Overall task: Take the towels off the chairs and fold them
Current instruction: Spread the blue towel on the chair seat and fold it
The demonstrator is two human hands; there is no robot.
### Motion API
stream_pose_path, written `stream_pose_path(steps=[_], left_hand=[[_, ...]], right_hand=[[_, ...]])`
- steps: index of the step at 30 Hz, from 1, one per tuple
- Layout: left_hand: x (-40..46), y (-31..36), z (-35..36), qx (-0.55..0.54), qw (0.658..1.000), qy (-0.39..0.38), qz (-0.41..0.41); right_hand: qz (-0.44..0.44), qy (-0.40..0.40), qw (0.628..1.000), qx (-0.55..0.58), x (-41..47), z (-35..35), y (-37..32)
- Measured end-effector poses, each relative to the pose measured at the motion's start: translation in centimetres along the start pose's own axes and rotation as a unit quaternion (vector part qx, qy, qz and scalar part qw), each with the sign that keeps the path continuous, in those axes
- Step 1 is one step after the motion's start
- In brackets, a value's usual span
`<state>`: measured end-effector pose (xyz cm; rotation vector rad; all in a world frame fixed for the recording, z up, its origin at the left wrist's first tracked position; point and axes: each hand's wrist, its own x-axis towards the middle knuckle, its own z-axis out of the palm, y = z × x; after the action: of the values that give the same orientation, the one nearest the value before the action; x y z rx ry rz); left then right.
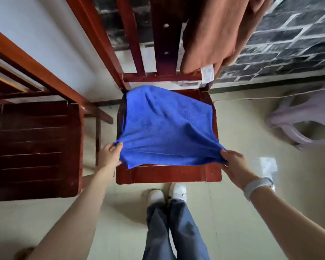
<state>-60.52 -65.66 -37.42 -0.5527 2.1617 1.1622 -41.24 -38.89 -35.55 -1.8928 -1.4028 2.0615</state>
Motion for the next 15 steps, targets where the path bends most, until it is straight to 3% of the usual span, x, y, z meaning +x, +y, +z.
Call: stream_pose_path(steps=[4,7,9,12,15], left_hand=[[1.8,-6.1,1.9,-0.027,0.994,-0.033,-0.1],[1.0,-8.2,2.2,-0.079,0.982,-0.045,-0.168],[0.6,-9.0,2.1,-0.074,0.982,-0.042,-0.171],[0.1,-9.3,1.7,0.001,0.996,-0.007,-0.091],[0.0,-9.6,1.6,0.145,0.986,0.037,0.071]], right_hand=[[0.06,0.023,0.994,-0.089,3.3,-0.3,5.2],[0.071,0.035,0.994,-0.073,4.1,-0.4,6.9],[0.09,0.021,0.993,-0.072,4.0,-0.6,7.3],[0.107,0.008,0.987,-0.121,3.9,-0.7,7.7],[0.085,0.028,0.984,-0.154,4.1,-0.6,8.3]])
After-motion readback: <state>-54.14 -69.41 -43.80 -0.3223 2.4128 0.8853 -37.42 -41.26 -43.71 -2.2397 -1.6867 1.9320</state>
